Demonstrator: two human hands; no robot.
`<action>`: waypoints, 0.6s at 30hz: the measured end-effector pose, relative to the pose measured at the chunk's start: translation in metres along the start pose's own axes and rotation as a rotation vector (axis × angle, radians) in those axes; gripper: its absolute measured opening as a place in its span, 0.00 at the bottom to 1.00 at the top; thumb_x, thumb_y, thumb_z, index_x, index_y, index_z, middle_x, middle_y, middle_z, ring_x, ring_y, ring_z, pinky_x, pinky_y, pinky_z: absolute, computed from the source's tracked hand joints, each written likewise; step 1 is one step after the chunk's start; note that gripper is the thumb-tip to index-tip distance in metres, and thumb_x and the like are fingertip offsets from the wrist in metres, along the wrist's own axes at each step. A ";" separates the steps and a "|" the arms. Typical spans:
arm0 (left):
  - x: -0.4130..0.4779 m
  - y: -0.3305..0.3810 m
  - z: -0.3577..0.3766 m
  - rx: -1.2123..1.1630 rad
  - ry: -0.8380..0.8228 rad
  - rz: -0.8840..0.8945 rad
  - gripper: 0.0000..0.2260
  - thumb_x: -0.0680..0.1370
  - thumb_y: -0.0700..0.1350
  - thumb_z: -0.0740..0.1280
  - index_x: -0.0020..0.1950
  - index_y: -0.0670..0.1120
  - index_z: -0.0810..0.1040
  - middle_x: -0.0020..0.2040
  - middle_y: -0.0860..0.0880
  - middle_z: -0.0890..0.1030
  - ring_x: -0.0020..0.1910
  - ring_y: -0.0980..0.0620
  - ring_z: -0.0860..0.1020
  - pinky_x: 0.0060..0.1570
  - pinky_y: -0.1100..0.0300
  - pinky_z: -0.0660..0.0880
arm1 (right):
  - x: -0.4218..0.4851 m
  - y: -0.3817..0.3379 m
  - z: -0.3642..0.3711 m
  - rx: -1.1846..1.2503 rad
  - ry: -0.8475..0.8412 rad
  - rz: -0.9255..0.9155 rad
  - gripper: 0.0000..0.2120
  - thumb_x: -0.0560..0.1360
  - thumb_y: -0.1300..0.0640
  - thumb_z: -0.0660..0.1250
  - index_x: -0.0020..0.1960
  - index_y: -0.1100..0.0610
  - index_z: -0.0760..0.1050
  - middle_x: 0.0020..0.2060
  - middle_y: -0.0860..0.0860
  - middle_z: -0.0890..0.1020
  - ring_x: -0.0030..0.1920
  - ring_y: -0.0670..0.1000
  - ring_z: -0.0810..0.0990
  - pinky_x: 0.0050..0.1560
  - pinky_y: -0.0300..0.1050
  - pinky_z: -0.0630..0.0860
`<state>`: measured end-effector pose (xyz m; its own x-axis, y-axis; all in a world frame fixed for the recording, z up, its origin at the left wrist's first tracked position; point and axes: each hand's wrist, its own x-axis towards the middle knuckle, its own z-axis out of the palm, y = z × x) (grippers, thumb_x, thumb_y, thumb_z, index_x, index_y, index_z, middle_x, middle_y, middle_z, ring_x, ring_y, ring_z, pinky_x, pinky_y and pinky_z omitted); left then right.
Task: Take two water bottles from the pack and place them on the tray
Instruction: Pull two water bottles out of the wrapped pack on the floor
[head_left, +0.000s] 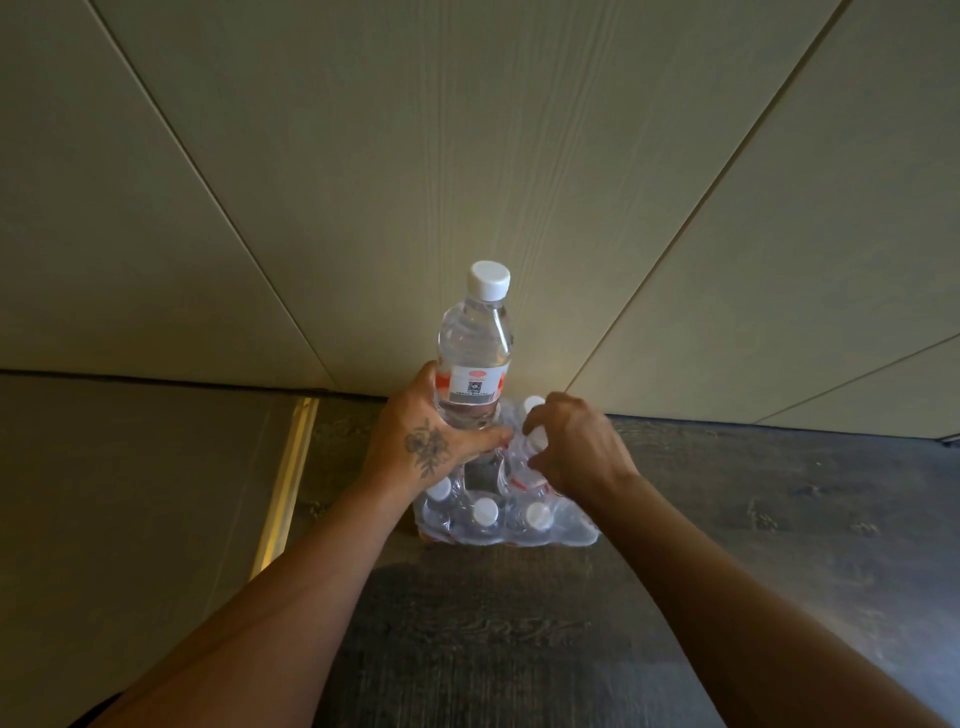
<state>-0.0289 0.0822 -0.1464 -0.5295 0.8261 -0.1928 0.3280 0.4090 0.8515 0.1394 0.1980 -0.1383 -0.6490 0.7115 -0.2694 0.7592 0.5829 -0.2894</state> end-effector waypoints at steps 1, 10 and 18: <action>0.000 0.001 0.001 -0.003 -0.007 -0.006 0.40 0.55 0.82 0.75 0.57 0.59 0.79 0.50 0.57 0.87 0.49 0.61 0.86 0.54 0.56 0.86 | 0.001 -0.003 -0.016 0.010 0.008 0.011 0.15 0.73 0.59 0.81 0.59 0.52 0.85 0.57 0.52 0.84 0.49 0.49 0.81 0.49 0.42 0.79; -0.001 0.005 -0.003 0.068 -0.080 0.072 0.36 0.62 0.70 0.81 0.65 0.57 0.78 0.58 0.58 0.86 0.58 0.58 0.86 0.60 0.50 0.85 | -0.024 -0.027 -0.166 0.152 0.239 0.027 0.16 0.66 0.52 0.85 0.53 0.47 0.89 0.45 0.44 0.83 0.49 0.50 0.82 0.41 0.40 0.76; 0.003 0.012 -0.003 -0.001 -0.078 0.040 0.38 0.62 0.68 0.83 0.68 0.57 0.77 0.61 0.57 0.87 0.61 0.53 0.86 0.65 0.44 0.84 | -0.020 -0.033 -0.158 0.130 0.294 0.013 0.17 0.70 0.53 0.84 0.58 0.49 0.88 0.54 0.48 0.86 0.54 0.51 0.82 0.48 0.48 0.79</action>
<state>-0.0290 0.0884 -0.1353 -0.4535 0.8694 -0.1960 0.3467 0.3747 0.8599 0.1352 0.2269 0.0212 -0.5832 0.8124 -0.0020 0.7422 0.5318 -0.4078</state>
